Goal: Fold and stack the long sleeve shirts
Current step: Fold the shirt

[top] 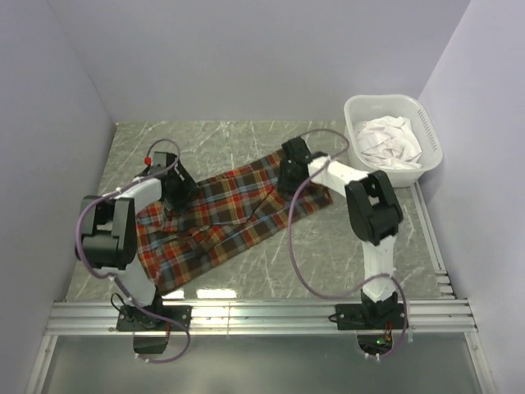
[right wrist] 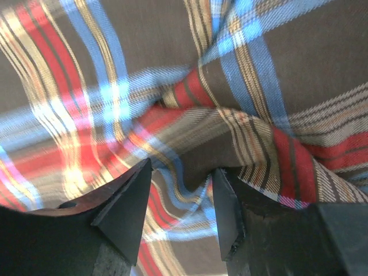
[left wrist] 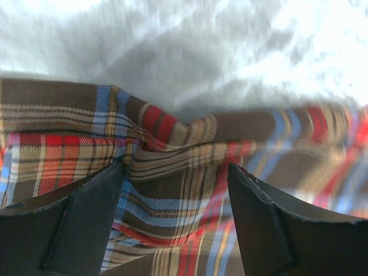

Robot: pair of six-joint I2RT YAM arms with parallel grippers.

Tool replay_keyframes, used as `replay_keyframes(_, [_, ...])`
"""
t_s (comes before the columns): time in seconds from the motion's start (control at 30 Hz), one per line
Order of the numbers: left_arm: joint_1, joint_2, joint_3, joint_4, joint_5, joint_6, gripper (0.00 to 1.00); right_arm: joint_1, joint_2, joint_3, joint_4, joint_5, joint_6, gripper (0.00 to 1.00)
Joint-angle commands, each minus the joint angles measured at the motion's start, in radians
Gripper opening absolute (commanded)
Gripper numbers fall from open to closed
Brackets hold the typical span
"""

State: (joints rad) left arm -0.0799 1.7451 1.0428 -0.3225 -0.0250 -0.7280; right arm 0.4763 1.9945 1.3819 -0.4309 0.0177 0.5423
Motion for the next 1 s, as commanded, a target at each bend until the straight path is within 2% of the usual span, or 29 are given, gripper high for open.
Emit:
replay_keyframes(0.0, [-0.011, -0.06, -0.165, -0.018, 0.201, -0.128, 0.8, -0.05, 0.148, 0.233, -0.116, 0.005, -0.109, 0.55])
replay_keyframes(0.13, [-0.064, -0.151, -0.269, 0.03, 0.335, -0.25, 0.85, -0.068, 0.303, 0.581, -0.206, -0.015, -0.149, 0.56])
replay_keyframes(0.23, [-0.125, -0.244, -0.335, 0.023, 0.347, -0.292, 0.88, -0.074, 0.381, 0.742, -0.247, -0.002, -0.189, 0.56])
replay_keyframes(0.3, [-0.153, -0.332, -0.358, -0.018, 0.335, -0.297, 0.9, -0.074, 0.362, 0.761, -0.249, 0.017, -0.214, 0.57])
replay_keyframes(0.37, [-0.181, -0.399, -0.354, -0.1, 0.277, -0.274, 0.92, -0.074, 0.302, 0.683, -0.197, 0.03, -0.225, 0.58])
replay_keyframes(0.4, [-0.184, -0.464, -0.337, -0.124, 0.254, -0.261, 0.92, -0.076, 0.22, 0.634, -0.168, 0.031, -0.231, 0.59])
replay_keyframes(0.43, [-0.184, -0.492, -0.322, -0.153, 0.199, -0.226, 0.93, -0.076, 0.178, 0.53, -0.142, 0.027, -0.232, 0.59])
replay_keyframes(0.57, [-0.185, -0.526, -0.201, -0.217, 0.088, -0.11, 0.89, -0.07, -0.012, 0.297, -0.069, 0.004, -0.213, 0.61])
replay_keyframes(0.7, [-0.185, -0.368, -0.052, -0.199, 0.089, -0.005, 0.83, -0.059, -0.173, 0.077, -0.026, -0.012, -0.16, 0.6])
replay_keyframes(0.8, [-0.185, -0.227, 0.035, -0.171, 0.092, 0.022, 0.74, -0.053, -0.241, -0.073, 0.035, -0.056, -0.11, 0.57])
replay_keyframes(0.83, [-0.185, -0.195, 0.055, -0.15, 0.094, 0.032, 0.67, -0.051, -0.252, -0.128, 0.05, -0.064, -0.099, 0.56])
replay_keyframes(0.97, [-0.187, -0.044, 0.143, -0.11, 0.128, 0.03, 0.58, -0.047, -0.241, -0.178, 0.106, -0.107, -0.076, 0.52])
